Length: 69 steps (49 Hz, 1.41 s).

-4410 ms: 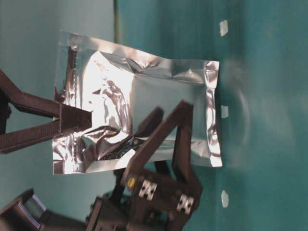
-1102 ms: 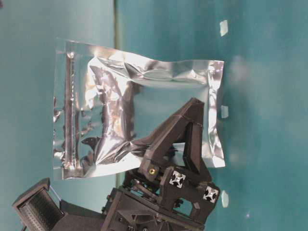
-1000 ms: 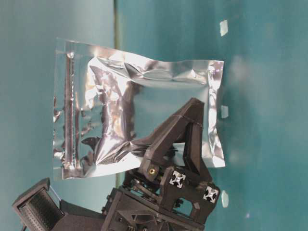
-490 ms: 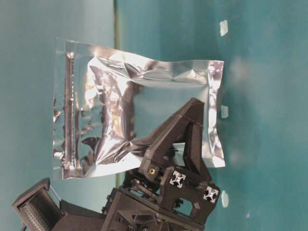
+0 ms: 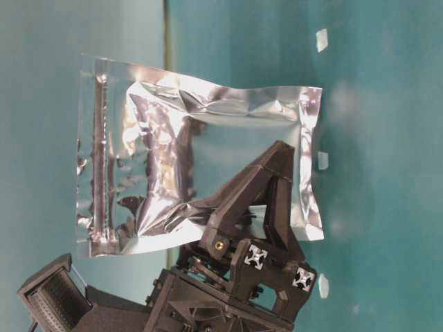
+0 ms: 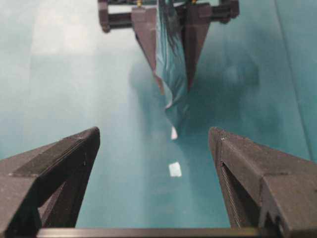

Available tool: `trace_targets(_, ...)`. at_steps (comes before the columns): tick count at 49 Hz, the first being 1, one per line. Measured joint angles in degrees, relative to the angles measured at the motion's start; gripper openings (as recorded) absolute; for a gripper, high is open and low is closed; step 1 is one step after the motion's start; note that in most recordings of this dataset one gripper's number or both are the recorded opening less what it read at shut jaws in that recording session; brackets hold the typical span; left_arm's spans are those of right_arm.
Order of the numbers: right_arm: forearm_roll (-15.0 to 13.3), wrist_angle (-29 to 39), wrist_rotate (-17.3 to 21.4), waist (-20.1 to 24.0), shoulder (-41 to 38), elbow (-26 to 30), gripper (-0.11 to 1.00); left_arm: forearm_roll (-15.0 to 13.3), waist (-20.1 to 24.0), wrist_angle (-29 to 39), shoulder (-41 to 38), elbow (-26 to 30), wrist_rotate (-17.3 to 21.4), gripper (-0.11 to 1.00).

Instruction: Hand over the silver zip bag and make it stand upright.

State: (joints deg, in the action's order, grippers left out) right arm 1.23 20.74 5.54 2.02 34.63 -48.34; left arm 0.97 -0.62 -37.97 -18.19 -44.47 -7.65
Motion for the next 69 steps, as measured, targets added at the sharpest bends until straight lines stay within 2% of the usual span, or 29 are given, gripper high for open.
trace_targets(69,0.18,-0.09,0.00,-0.09,0.09,-1.32,0.96,0.00,0.00,0.18,0.09,0.00,0.00,0.22)
